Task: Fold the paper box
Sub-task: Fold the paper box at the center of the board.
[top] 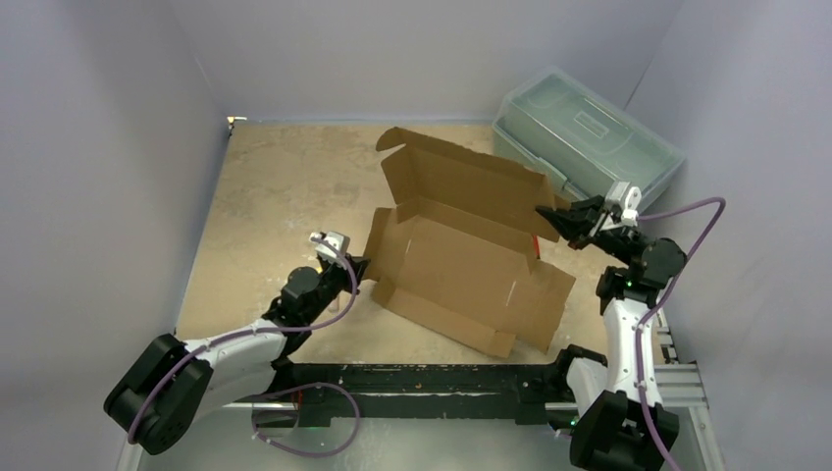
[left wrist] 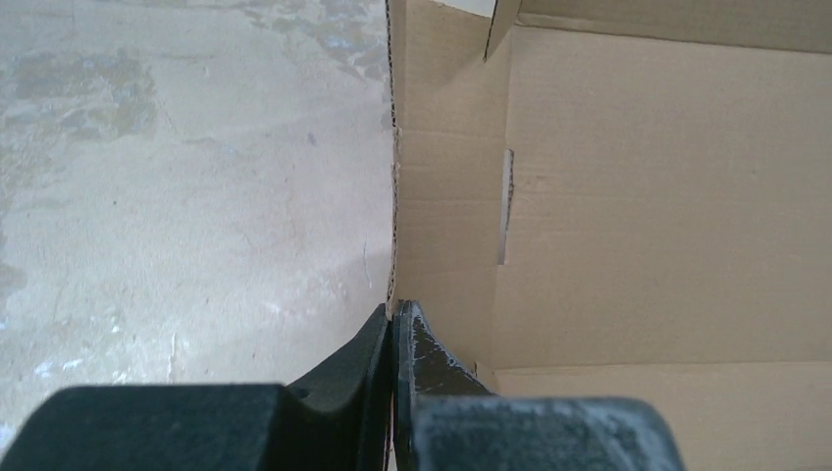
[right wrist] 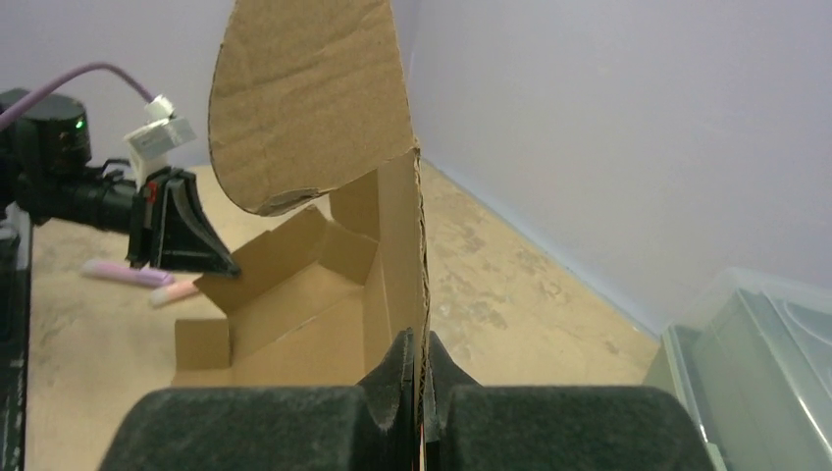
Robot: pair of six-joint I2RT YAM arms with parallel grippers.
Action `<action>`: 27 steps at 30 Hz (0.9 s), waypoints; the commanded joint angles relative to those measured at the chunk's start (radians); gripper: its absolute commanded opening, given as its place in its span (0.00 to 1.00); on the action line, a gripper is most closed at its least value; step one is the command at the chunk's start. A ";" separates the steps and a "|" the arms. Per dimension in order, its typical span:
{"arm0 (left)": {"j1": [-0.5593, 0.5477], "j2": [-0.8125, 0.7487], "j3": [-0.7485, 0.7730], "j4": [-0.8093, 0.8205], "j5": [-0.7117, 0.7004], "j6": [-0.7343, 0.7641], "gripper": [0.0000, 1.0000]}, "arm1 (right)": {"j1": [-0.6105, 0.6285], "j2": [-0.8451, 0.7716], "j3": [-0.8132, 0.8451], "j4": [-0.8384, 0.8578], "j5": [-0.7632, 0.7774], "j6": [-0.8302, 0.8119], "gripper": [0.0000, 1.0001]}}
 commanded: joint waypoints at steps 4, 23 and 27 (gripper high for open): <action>-0.003 -0.059 -0.060 0.210 0.013 0.077 0.00 | 0.000 -0.033 -0.024 0.114 -0.077 -0.046 0.00; -0.005 -0.151 -0.026 0.110 0.044 0.144 0.00 | 0.065 0.140 0.335 -0.831 0.012 -0.710 0.40; -0.005 -0.145 -0.005 0.077 0.044 0.129 0.00 | 0.064 0.137 0.350 -0.952 0.074 -0.808 0.63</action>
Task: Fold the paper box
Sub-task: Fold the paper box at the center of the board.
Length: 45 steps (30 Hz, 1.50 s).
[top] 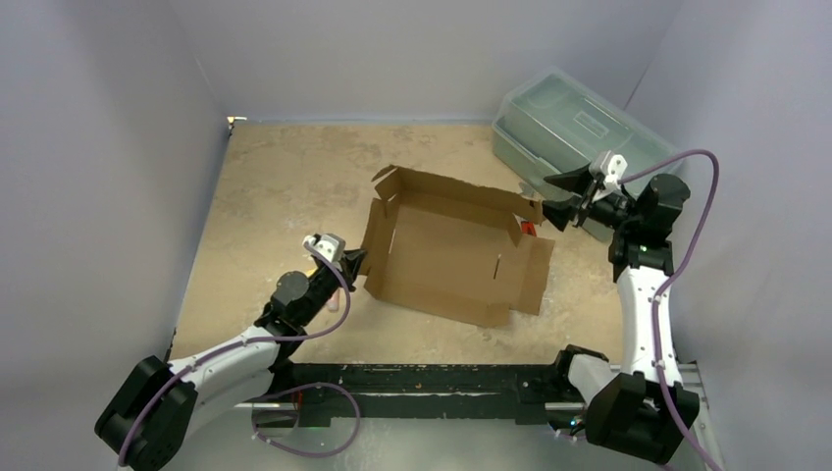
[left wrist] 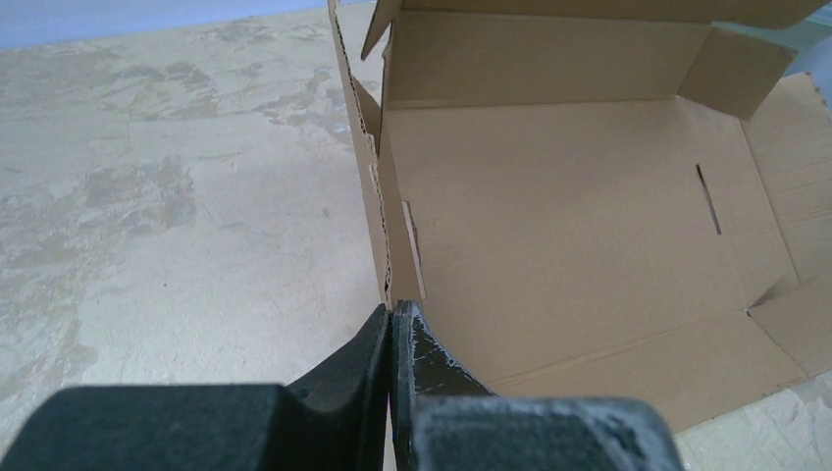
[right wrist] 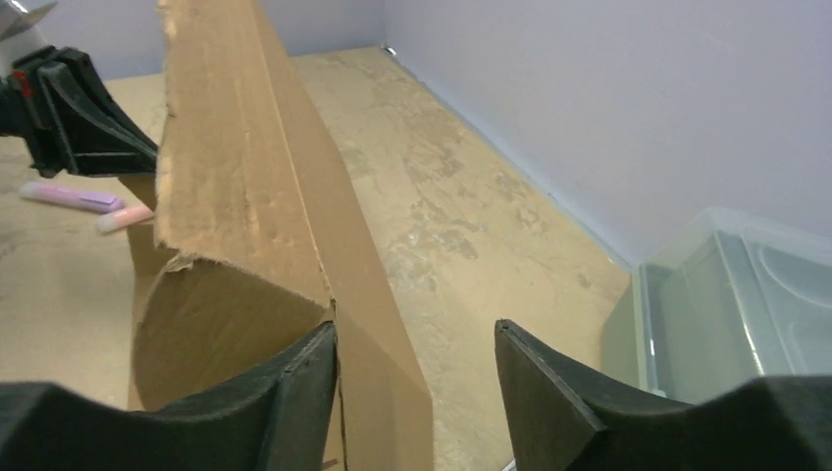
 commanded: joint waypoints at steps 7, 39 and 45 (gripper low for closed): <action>-0.005 -0.001 0.085 -0.044 0.021 0.005 0.00 | 0.004 0.025 0.227 -0.551 0.206 -0.450 0.79; -0.005 0.073 0.296 -0.328 0.049 -0.225 0.00 | 0.846 0.141 0.521 -1.028 0.654 -0.516 0.99; -0.004 0.166 0.458 -0.539 0.037 -0.347 0.00 | 0.895 0.163 0.471 -0.977 0.714 -0.491 0.99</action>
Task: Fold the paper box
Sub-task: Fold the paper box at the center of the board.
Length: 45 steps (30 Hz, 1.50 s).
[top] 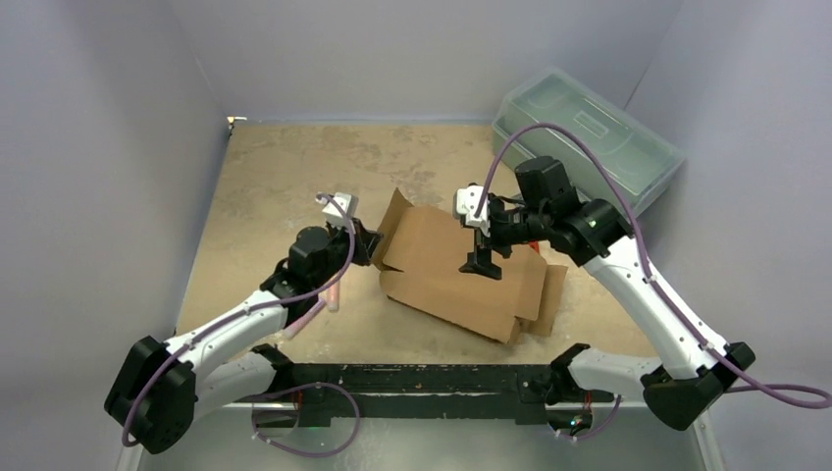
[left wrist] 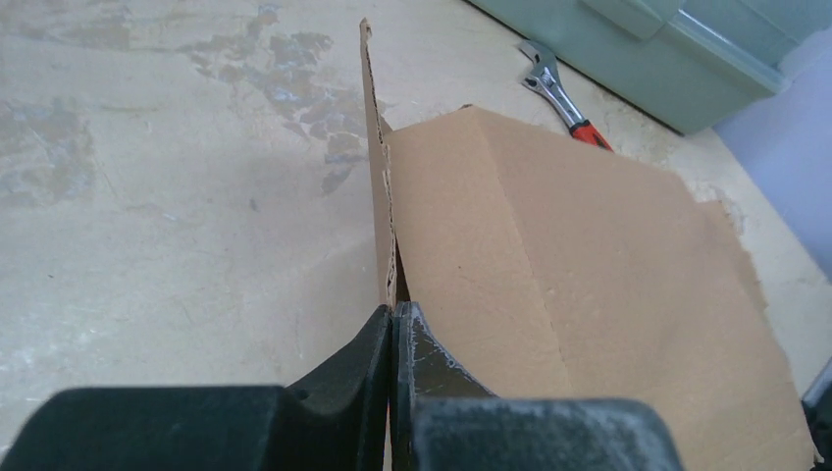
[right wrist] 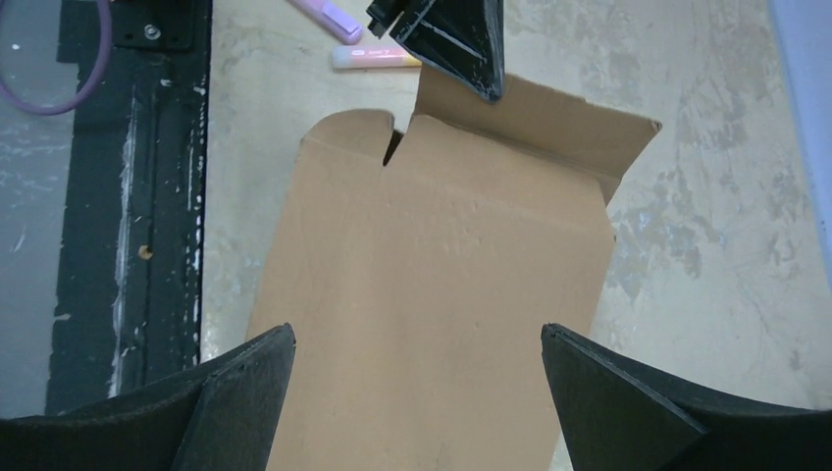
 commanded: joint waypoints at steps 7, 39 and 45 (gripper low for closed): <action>0.001 0.194 0.209 -0.161 -0.009 -0.193 0.00 | 0.109 0.019 -0.284 0.295 0.245 0.090 0.99; 0.111 0.272 0.371 -0.445 0.015 -0.520 0.00 | 0.518 0.045 -0.375 0.411 0.816 -0.010 0.99; 0.127 0.250 0.337 -0.427 0.047 -0.501 0.00 | 0.450 0.010 -0.287 0.364 0.849 0.000 0.90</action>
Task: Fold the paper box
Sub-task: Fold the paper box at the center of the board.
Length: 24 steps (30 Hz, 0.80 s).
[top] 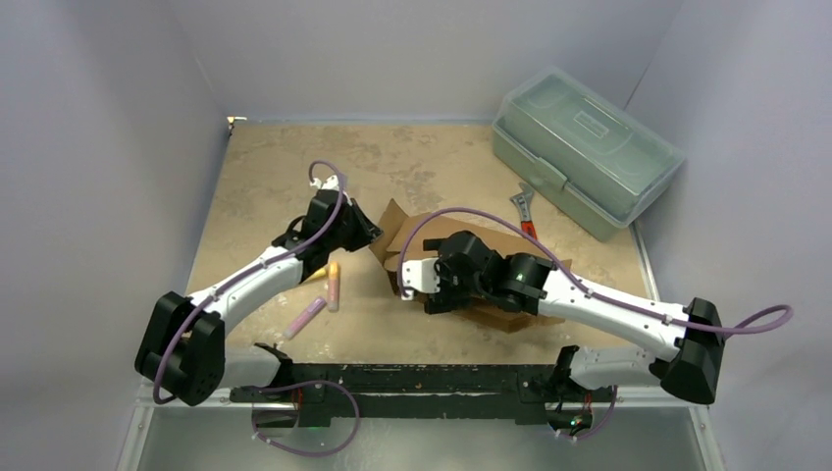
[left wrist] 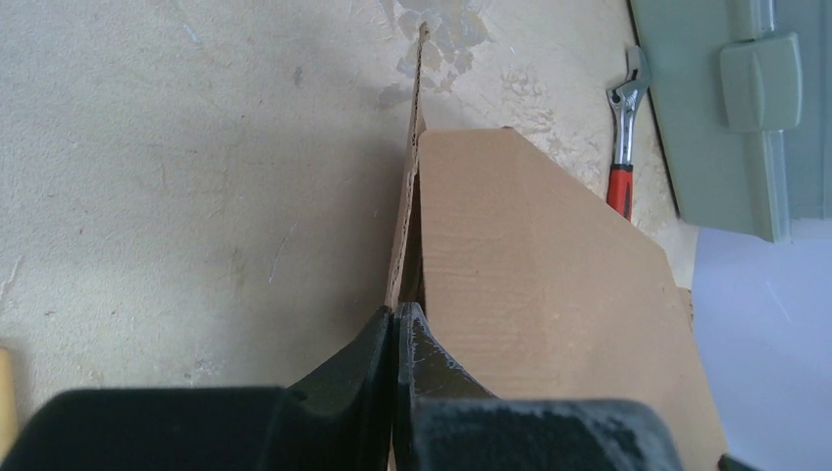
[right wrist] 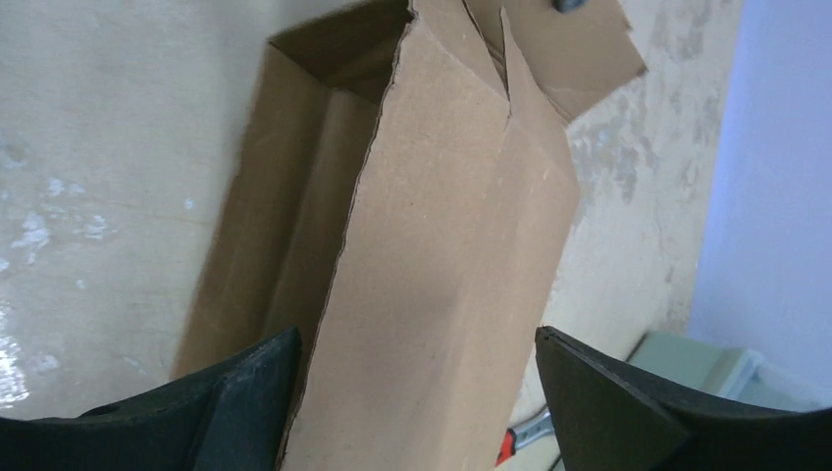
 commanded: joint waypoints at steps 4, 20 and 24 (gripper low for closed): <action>0.024 -0.060 -0.031 0.062 0.059 0.031 0.00 | -0.122 -0.055 0.131 -0.003 0.075 0.021 0.81; 0.024 -0.137 -0.154 0.239 0.163 0.195 0.00 | -0.376 -0.036 0.204 0.013 -0.026 0.117 0.23; 0.024 -0.161 -0.173 0.272 0.190 0.261 0.00 | -0.394 -0.018 0.241 -0.024 -0.076 0.112 0.00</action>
